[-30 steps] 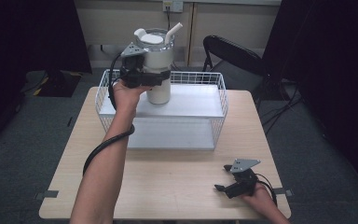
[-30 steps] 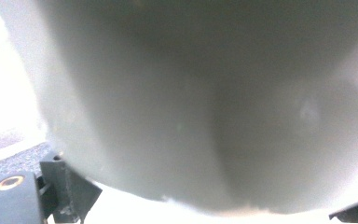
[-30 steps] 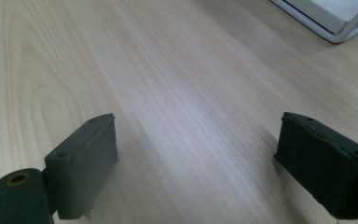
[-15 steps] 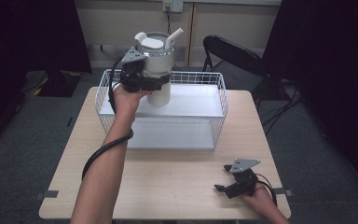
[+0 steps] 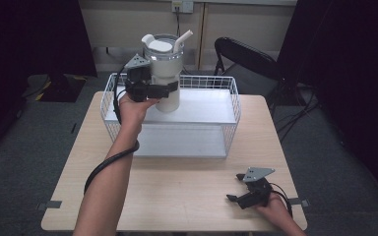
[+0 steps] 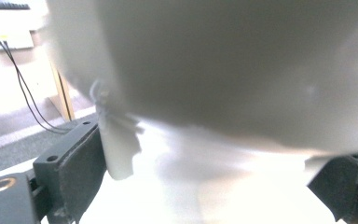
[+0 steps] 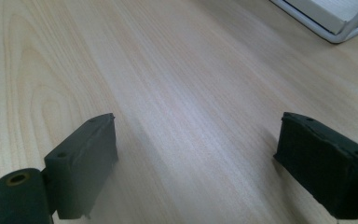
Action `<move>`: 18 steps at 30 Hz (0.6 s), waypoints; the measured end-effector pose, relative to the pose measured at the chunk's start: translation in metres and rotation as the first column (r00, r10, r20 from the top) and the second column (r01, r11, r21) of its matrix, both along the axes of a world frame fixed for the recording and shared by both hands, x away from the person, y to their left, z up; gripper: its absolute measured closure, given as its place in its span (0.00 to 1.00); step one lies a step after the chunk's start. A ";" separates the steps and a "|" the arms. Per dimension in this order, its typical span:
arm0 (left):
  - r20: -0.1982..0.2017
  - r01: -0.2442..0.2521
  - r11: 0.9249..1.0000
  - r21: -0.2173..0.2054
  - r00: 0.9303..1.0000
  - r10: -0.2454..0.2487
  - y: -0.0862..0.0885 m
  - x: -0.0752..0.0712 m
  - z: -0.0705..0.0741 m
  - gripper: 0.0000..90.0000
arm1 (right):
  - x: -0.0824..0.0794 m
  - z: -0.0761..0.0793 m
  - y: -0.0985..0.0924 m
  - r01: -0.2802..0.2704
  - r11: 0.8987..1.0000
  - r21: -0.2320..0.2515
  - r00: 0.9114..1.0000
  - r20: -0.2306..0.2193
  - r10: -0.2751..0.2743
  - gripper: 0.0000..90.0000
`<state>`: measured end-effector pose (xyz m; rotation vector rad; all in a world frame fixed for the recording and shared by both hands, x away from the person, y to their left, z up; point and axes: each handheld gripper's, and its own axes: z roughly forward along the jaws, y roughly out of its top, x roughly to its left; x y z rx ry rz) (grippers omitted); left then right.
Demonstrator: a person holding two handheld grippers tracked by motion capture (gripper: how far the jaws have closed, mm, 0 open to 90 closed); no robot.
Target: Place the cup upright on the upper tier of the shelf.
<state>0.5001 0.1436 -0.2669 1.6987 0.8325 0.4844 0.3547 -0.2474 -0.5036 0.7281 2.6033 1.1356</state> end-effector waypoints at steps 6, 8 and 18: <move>-0.007 0.003 0.997 0.078 1.000 -0.003 0.006 -0.010 -0.008 0.13 | 0.000 0.000 0.000 0.001 1.000 0.001 1.000 0.001 -0.001 0.13; -0.024 0.008 0.999 0.048 1.000 -0.007 0.012 -0.013 -0.011 0.15 | 0.000 0.000 0.000 0.001 1.000 0.000 1.000 0.001 -0.001 0.13; -0.025 0.000 0.997 0.071 1.000 0.002 0.037 -0.036 -0.015 0.17 | 0.000 0.000 0.000 0.001 1.000 0.001 1.000 0.000 -0.001 0.13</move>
